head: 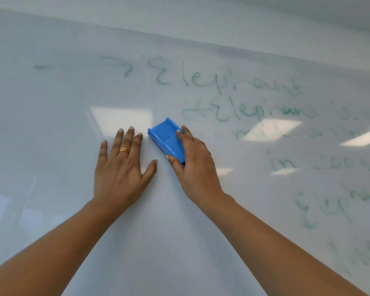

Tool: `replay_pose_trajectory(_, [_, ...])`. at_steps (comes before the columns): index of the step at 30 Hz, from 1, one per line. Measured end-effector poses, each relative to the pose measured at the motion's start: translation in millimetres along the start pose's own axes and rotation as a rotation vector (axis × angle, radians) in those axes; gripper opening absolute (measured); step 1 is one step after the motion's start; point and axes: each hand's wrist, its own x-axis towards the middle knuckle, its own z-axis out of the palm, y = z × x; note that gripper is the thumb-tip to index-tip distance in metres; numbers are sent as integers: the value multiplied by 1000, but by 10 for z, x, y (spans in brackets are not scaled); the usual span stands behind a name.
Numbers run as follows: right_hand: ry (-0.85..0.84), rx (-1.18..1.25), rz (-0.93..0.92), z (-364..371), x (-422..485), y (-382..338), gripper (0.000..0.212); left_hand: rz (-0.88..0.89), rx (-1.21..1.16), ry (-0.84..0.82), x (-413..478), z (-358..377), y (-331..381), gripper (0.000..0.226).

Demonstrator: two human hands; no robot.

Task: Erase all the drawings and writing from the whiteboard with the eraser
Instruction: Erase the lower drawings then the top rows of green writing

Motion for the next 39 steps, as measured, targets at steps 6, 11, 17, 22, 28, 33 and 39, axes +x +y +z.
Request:
replay_pose_trajectory(6, [-9, -57, -127, 235, 535, -367, 55, -157, -6, 0, 200, -130, -565, 84])
replay_pose_trajectory(11, [-1, -161, -189, 388, 924, -627, 56, -259, -20, 24, 303, -183, -934, 72])
replay_pose_trajectory(17, [48, -181, -183, 590, 1347, -937, 55, -370, -65, 65, 461, -230, -1351, 72])
replay_pose_trajectory(22, [71, -177, -210, 883, 1616, -1407, 57, -495, -69, 82, 554, -360, -1910, 72])
replay_pose_trajectory(28, [55, -198, -323, 1336, 1894, -2125, 52, -480, -19, 63, 620, -373, -2095, 76])
replay_pose_trajectory(33, [41, -243, -352, 1452, 2149, -2327, 50, -461, -8, 34, 634, -356, -2129, 77])
replay_pose_trajectory(39, [133, -262, -194, 1187, 2410, -1914, 46, -448, -5, 29, 643, -359, -2149, 75])
